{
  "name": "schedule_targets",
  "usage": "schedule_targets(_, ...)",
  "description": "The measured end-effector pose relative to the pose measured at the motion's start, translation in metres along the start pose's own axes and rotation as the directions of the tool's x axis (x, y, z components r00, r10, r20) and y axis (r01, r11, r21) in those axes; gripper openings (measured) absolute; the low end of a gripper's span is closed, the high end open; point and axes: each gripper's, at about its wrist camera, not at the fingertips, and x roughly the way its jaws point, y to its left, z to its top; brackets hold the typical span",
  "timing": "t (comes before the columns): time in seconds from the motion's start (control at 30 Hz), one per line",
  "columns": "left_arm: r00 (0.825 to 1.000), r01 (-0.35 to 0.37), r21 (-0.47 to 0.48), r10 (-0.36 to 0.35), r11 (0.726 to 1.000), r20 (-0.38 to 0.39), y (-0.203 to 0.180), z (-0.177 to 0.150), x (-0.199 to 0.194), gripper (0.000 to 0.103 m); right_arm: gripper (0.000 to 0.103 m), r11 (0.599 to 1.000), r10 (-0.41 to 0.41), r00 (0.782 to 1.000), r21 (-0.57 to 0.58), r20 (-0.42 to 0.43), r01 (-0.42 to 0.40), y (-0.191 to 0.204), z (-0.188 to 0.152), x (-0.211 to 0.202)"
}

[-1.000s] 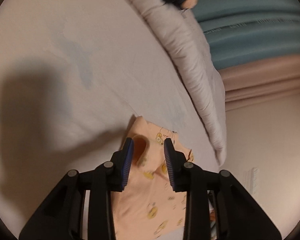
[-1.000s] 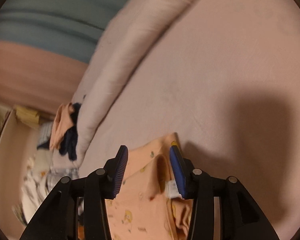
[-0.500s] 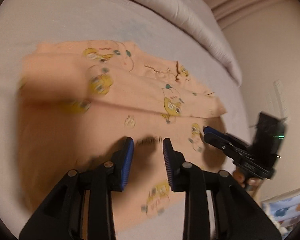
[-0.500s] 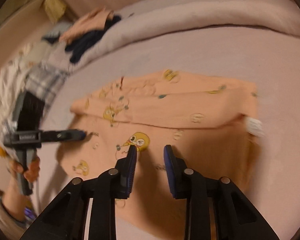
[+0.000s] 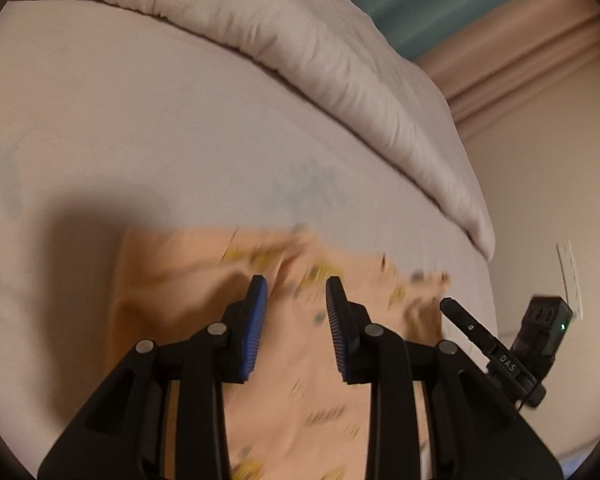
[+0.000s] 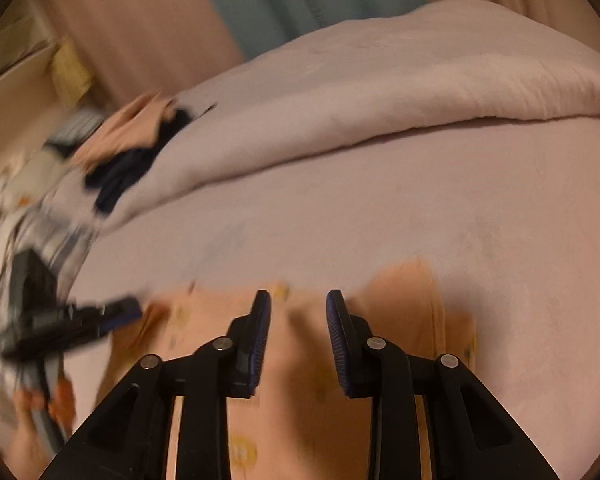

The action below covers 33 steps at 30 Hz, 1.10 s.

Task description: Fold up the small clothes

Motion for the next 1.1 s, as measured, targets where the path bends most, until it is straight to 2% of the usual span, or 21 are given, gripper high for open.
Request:
schedule_targets(0.03,1.0,-0.011,0.017,0.011,1.0,-0.017,0.003,-0.006,-0.002,0.029,0.03,0.999,-0.004,0.999,-0.046,-0.036,0.002,0.003,-0.012,-0.003)
schedule_targets(0.07,0.997,-0.064,0.053,0.066,0.996,-0.026,0.003,-0.015,-0.001,0.03,0.03,0.996,-0.014,0.998,-0.087,-0.061,0.009,0.006,-0.019,-0.003)
schedule_targets(0.13,0.987,-0.155,0.085,0.157,0.984,-0.019,0.015,-0.026,-0.007,0.027,0.03,0.976,-0.12,0.99,-0.189,-0.079,0.104,0.007,-0.036,-0.001)
schedule_targets(0.2,0.99,-0.138,-0.014,0.138,0.99,0.008,0.037,-0.028,-0.021,0.022,0.03,0.964,-0.221,0.97,-0.173,-0.098,0.202,-0.009,-0.039,0.008)
schedule_targets(0.27,0.99,-0.128,-0.102,0.134,0.986,0.051,0.049,-0.027,-0.038,0.022,0.03,0.982,-0.183,0.979,-0.054,-0.094,0.178,-0.027,-0.035,0.0)
schedule_targets(0.33,0.988,-0.13,-0.095,0.137,0.987,0.075,0.049,-0.027,-0.05,0.025,0.03,0.982,-0.187,0.98,-0.022,-0.065,0.186,-0.027,-0.033,-0.011)
schedule_targets(0.37,0.991,-0.114,-0.074,0.119,0.991,0.068,0.044,-0.03,-0.054,0.026,0.03,0.98,-0.194,0.98,-0.047,-0.035,0.192,-0.02,-0.035,-0.019)
schedule_targets(0.4,0.994,-0.088,-0.054,0.091,0.995,0.052,0.038,-0.033,-0.052,0.026,0.03,0.984,-0.167,0.986,-0.062,-0.023,0.165,-0.013,-0.038,-0.024)
schedule_targets(0.5,1.0,-0.024,0.042,0.024,0.999,-0.01,0.011,-0.041,-0.037,0.026,0.03,0.995,-0.041,0.998,-0.092,-0.045,0.037,-0.001,-0.053,-0.027)
schedule_targets(0.57,0.999,0.004,0.087,0.001,0.996,-0.055,-0.004,-0.044,-0.021,0.026,0.03,0.993,-0.038,0.997,-0.114,-0.062,0.031,0.011,-0.062,-0.02)
schedule_targets(0.6,0.997,-0.004,0.108,0.012,0.994,-0.075,-0.011,-0.044,-0.007,0.026,0.03,0.992,-0.027,0.997,-0.122,-0.074,0.018,0.016,-0.067,-0.017)
schedule_targets(0.67,0.993,-0.071,0.128,0.083,0.989,-0.086,-0.016,-0.037,0.019,0.025,0.03,0.992,-0.001,0.996,-0.125,-0.084,-0.009,0.022,-0.072,-0.017)
schedule_targets(0.73,0.99,-0.125,0.134,0.132,0.983,-0.045,-0.013,-0.022,0.028,0.014,0.03,0.991,0.014,0.996,-0.129,-0.083,-0.024,0.024,-0.072,-0.02)
schedule_targets(0.8,0.982,-0.19,0.072,0.188,0.979,0.035,-0.005,0.008,0.024,0.014,0.03,0.99,0.012,0.998,-0.138,-0.066,-0.021,0.028,-0.073,-0.024)
schedule_targets(0.83,0.969,-0.234,0.03,0.231,0.972,0.09,-0.001,0.023,0.018,0.015,0.03,0.991,-0.005,0.999,-0.134,-0.051,-0.002,0.024,-0.071,-0.027)
schedule_targets(0.9,0.955,-0.256,-0.051,0.261,0.965,0.142,0.008,0.041,0.004,0.019,0.03,0.993,-0.025,0.999,-0.118,-0.037,0.021,0.015,-0.068,-0.032)
schedule_targets(0.93,0.951,-0.255,-0.079,0.264,0.964,0.158,0.011,0.045,-0.003,0.023,0.03,0.993,-0.033,0.999,-0.11,-0.03,0.029,0.008,-0.069,-0.037)
schedule_targets(0.97,0.958,-0.219,-0.086,0.231,0.972,0.168,0.013,0.047,-0.009,0.025,0.03,0.994,-0.037,0.999,-0.106,-0.027,0.034,0.005,-0.069,-0.041)
schedule_targets(1.03,0.969,-0.178,-0.044,0.183,0.983,0.166,0.007,0.038,-0.022,0.029,0.03,0.994,-0.046,0.999,-0.096,-0.02,0.043,-0.003,-0.065,-0.042)
schedule_targets(1.1,0.982,-0.138,0.006,0.137,0.99,0.127,0.002,0.021,-0.027,0.034,0.03,0.995,-0.062,0.998,-0.081,-0.01,0.061,-0.012,-0.058,-0.041)
